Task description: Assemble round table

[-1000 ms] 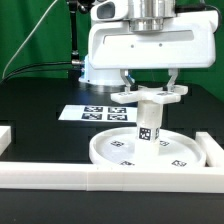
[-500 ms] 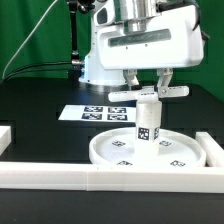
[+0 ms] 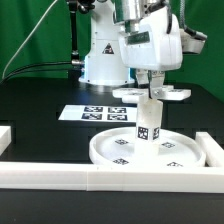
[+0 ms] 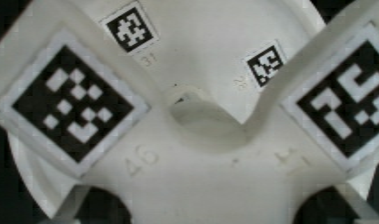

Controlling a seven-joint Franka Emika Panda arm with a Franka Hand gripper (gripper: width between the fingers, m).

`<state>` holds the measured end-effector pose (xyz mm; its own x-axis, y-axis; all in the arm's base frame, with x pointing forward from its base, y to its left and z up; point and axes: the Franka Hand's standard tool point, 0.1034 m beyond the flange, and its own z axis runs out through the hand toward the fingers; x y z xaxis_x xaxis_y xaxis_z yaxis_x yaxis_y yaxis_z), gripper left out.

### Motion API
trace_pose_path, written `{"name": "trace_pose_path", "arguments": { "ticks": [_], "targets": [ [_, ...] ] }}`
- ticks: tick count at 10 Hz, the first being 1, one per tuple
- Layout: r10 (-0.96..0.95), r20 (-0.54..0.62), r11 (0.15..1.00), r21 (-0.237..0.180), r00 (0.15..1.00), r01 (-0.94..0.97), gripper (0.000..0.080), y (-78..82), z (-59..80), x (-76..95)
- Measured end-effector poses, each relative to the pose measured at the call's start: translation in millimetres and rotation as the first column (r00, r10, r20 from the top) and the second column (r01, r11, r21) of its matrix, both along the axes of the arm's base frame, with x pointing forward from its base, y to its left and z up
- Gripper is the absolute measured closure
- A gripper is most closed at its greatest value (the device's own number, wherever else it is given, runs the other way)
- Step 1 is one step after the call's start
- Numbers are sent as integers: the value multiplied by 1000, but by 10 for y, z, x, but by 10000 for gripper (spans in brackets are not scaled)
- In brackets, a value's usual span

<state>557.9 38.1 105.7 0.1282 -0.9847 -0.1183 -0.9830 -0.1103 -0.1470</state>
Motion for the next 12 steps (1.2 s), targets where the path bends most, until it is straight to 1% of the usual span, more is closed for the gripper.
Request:
{"name": "trace_pose_path", "arguments": {
  "ticks": [2, 4, 5, 6, 7, 8, 9, 11, 12],
  "targets": [
    [-116, -18, 993, 22, 993, 116, 357, -9, -2, -2],
    [-103, -19, 994, 21, 995, 103, 357, -10, -4, -1],
    [-46, -11, 999, 17, 999, 47, 277, -36, 10, 2],
    [-14, -5, 1000, 23, 1000, 14, 169, -109, 63, 12],
    [46, -7, 999, 26, 999, -46, 169, -119, 143, 5],
    [162, 9, 986, 32, 987, -163, 156, -100, 324, 19],
    [226, 50, 973, 32, 973, -227, 156, -125, 468, 57],
    [369, 65, 929, 0, 927, -370, 150, -129, 406, 46],
    [499, 67, 867, -38, 864, -497, 150, -133, 380, 38]
  ]
}}
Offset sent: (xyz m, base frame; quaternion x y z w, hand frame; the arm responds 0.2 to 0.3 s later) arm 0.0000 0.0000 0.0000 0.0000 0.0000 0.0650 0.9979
